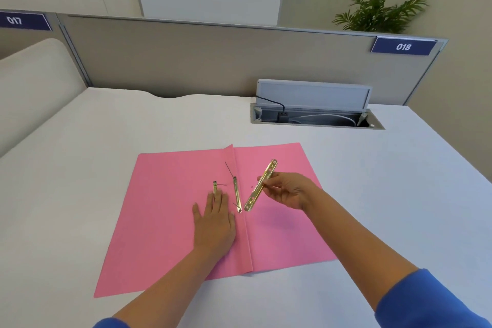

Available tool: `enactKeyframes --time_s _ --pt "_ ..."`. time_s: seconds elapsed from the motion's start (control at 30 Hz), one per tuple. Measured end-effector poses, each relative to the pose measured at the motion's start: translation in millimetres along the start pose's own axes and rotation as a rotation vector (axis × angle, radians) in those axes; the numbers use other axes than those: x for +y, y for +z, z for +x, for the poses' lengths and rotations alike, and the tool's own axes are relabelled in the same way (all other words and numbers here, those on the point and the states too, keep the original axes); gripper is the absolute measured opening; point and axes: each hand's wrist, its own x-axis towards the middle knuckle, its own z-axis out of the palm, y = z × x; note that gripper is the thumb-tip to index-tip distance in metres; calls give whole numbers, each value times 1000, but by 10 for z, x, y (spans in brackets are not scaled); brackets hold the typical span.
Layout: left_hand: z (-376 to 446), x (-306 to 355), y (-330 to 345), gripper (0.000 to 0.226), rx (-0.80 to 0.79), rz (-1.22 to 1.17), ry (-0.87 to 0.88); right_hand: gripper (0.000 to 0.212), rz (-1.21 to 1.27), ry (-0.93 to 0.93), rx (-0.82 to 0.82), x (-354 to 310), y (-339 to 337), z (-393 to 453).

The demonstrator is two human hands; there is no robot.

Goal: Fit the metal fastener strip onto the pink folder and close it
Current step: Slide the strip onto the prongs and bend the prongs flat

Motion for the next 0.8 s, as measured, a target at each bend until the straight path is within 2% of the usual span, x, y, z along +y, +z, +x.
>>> enactKeyframes --time_s 0.23,0.33,0.4,0.53,0.7,0.8 --pt "-136 83 17 56 -51 -4 -18 11 -129 -41 -6 -10 159 0" --pt "-55 60 -112 56 -72 -85 -39 10 -235 -45 1 -27 204 -13" --pt "32 19 -229 53 -3 -264 -72 10 -283 -58 9 -35 226 -19" --pt "294 -30 -471 42 140 -809 -190 12 -312 -95 -17 -53 303 -1" --pt "593 26 -550 36 112 -1091 -271 24 -453 -147 5 -46 479 60" --pt "663 62 -478 30 130 -1132 -312 27 -499 -180 49 -9 553 128"
